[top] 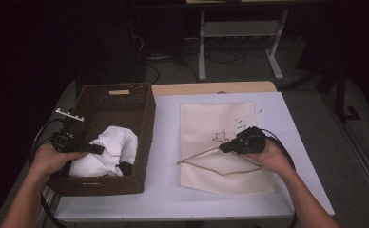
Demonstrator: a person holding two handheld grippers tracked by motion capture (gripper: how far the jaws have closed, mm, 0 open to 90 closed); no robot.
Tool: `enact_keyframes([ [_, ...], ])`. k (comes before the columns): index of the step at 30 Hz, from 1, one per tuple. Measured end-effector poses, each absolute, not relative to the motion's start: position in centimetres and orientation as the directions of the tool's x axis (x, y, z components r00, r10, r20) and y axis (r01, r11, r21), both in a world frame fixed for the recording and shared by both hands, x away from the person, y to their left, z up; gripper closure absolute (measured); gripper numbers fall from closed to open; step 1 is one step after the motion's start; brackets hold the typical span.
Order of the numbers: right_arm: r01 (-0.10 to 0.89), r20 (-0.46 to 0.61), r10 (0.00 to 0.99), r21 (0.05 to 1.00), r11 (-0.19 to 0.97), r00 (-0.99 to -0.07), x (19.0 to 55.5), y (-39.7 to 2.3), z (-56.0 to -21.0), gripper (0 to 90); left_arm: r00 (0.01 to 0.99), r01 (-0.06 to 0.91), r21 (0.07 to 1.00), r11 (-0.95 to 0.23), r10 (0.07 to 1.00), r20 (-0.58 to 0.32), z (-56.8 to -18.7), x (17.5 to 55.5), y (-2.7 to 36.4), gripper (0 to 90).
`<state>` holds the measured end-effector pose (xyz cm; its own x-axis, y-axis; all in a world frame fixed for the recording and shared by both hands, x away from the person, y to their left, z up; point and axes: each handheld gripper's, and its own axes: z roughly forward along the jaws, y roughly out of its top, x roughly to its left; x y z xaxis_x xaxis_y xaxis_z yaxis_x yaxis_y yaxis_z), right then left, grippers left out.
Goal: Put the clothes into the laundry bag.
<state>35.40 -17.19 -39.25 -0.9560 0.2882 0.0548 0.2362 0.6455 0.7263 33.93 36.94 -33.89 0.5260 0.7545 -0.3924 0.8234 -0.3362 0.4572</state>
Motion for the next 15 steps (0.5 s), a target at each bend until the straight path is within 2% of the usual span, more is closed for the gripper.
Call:
enact_keyframes([
  [7, 0.246, 0.063, 0.295, 0.73, 0.638, -0.953, 35.6, -17.2, -39.0, 87.4, 0.543, 0.796, 0.528, -0.296, 0.734, -0.407, -31.7, 33.2, 37.7, 78.3],
  [15, 0.259, 0.069, 0.31, 0.735, 0.627, -0.948, 35.9, -17.6, -38.3, 87.5, 0.591, 0.75, 0.589, -0.301, 0.704, -0.393, -28.9, 32.6, 37.1, 78.3],
])
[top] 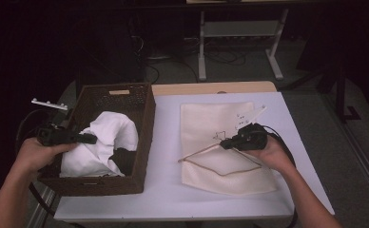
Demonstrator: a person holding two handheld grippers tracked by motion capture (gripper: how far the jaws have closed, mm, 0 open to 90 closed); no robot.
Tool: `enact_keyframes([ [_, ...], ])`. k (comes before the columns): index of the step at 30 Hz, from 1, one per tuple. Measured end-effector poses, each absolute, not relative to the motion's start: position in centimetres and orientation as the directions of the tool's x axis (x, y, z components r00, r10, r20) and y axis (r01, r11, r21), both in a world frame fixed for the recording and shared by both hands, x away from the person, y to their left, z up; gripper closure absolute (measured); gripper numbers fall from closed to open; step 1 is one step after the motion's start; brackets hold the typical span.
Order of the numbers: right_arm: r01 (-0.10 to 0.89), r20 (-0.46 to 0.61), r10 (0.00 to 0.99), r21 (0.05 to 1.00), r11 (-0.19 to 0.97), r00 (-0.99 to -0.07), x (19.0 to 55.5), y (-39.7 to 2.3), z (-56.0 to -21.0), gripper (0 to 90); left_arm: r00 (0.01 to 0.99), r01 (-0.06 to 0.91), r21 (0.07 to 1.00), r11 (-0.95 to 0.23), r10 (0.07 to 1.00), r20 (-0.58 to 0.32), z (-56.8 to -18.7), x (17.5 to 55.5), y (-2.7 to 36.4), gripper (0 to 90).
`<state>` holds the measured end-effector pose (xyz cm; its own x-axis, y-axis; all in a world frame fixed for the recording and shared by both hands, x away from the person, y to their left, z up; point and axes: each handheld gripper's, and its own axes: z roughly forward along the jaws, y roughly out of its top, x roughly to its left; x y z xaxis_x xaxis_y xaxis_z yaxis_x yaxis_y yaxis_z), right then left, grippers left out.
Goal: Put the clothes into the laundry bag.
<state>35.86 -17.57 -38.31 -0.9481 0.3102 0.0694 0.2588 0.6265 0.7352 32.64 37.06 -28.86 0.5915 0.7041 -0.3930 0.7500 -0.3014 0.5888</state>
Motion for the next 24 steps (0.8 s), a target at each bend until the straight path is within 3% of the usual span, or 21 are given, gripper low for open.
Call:
enact_keyframes([
  [16, 0.269, 0.07, 0.331, 0.746, 0.609, -0.941, 36.7, -17.9, -37.4, 87.6, 0.672, 0.674, 0.654, -0.344, 0.653, -0.349, -23.6, 32.4, 34.4, 78.3],
  [24, 0.28, 0.073, 0.344, 0.748, 0.601, -0.936, 37.4, -17.9, -36.9, 87.7, 0.733, 0.624, 0.677, -0.389, 0.592, -0.335, -21.9, 32.5, 31.2, 78.3],
])
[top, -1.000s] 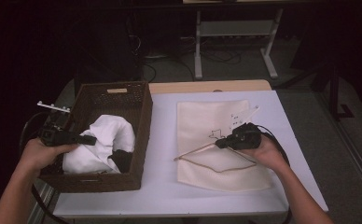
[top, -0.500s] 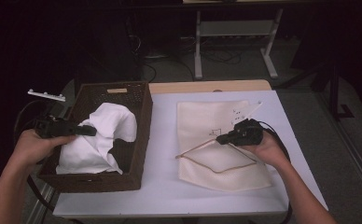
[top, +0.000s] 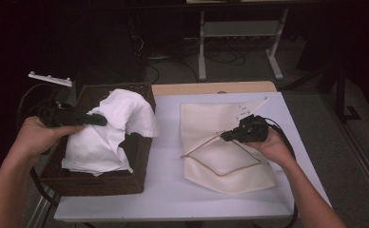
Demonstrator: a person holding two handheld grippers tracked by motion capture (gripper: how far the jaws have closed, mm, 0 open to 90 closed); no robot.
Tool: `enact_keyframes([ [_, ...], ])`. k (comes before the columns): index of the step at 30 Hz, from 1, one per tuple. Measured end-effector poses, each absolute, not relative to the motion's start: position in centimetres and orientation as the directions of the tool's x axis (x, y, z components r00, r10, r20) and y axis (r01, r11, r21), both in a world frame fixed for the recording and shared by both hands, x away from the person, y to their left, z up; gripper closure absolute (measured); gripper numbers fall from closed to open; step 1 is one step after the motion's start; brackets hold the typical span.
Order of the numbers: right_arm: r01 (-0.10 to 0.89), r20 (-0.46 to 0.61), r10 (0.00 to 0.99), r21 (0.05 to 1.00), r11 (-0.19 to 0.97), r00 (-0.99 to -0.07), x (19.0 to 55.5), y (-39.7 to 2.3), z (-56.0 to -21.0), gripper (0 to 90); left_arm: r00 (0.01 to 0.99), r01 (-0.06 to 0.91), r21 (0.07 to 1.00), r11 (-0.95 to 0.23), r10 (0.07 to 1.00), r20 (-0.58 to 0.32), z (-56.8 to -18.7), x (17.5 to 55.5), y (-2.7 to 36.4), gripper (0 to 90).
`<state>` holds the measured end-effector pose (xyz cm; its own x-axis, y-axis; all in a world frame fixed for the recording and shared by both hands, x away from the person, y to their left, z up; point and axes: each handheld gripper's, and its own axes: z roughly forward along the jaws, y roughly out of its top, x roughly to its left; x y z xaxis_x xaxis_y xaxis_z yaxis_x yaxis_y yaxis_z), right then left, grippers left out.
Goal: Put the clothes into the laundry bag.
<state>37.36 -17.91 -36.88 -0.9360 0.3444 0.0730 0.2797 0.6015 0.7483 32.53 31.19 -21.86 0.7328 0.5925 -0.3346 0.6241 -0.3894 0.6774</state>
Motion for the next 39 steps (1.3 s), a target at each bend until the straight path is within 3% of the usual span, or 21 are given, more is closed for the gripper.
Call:
enact_keyframes([
  [22, 0.263, 0.048, 0.351, 0.757, 0.598, -0.935, 38.1, -17.4, -35.0, 87.7, 0.842, 0.514, 0.704, -0.49, 0.444, -0.306, -20.1, 33.3, 21.0, 78.1],
  [39, 0.267, 0.048, 0.368, 0.774, 0.573, -0.929, 38.7, -17.9, -34.2, 87.6, 0.879, 0.476, 0.662, -0.579, 0.287, -0.381, -24.7, 32.3, 13.5, 78.1],
])
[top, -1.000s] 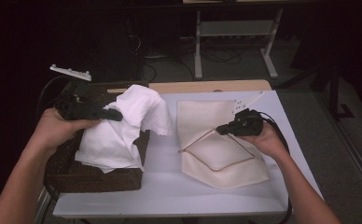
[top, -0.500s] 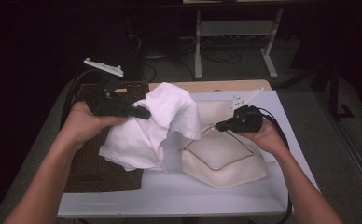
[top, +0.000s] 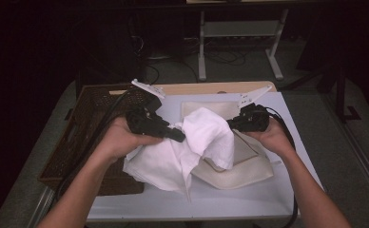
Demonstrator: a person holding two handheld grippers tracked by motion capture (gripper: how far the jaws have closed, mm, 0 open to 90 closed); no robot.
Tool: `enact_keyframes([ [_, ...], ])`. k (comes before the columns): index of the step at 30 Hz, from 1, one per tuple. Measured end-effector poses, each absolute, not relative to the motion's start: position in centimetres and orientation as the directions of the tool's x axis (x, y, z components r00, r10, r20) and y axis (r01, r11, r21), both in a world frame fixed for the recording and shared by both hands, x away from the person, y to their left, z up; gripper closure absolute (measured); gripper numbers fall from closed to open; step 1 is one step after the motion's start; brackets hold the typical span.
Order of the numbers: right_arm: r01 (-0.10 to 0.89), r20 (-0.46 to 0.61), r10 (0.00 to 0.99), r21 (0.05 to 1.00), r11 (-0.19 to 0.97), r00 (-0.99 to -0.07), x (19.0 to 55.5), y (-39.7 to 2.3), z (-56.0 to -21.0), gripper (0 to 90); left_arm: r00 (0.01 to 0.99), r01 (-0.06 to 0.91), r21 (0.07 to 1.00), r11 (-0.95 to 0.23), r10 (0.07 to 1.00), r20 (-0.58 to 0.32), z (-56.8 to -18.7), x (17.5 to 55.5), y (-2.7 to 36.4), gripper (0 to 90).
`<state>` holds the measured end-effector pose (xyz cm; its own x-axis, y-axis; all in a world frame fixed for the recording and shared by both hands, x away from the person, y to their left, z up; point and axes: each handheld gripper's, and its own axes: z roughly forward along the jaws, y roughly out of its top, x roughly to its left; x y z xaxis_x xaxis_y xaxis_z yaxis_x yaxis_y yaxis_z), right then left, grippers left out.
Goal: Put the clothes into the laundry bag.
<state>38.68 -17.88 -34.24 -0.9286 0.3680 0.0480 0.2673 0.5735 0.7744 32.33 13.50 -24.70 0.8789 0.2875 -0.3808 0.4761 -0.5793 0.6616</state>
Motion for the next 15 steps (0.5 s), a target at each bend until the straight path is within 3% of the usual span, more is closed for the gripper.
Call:
enact_keyframes([
  [15, 0.27, 0.041, 0.381, 0.776, 0.57, -0.924, 39.1, -17.8, -33.3, 87.6, 0.873, 0.471, 0.585, -0.66, 0.254, -0.416, -28.9, 32.4, 8.7, 78.1],
])
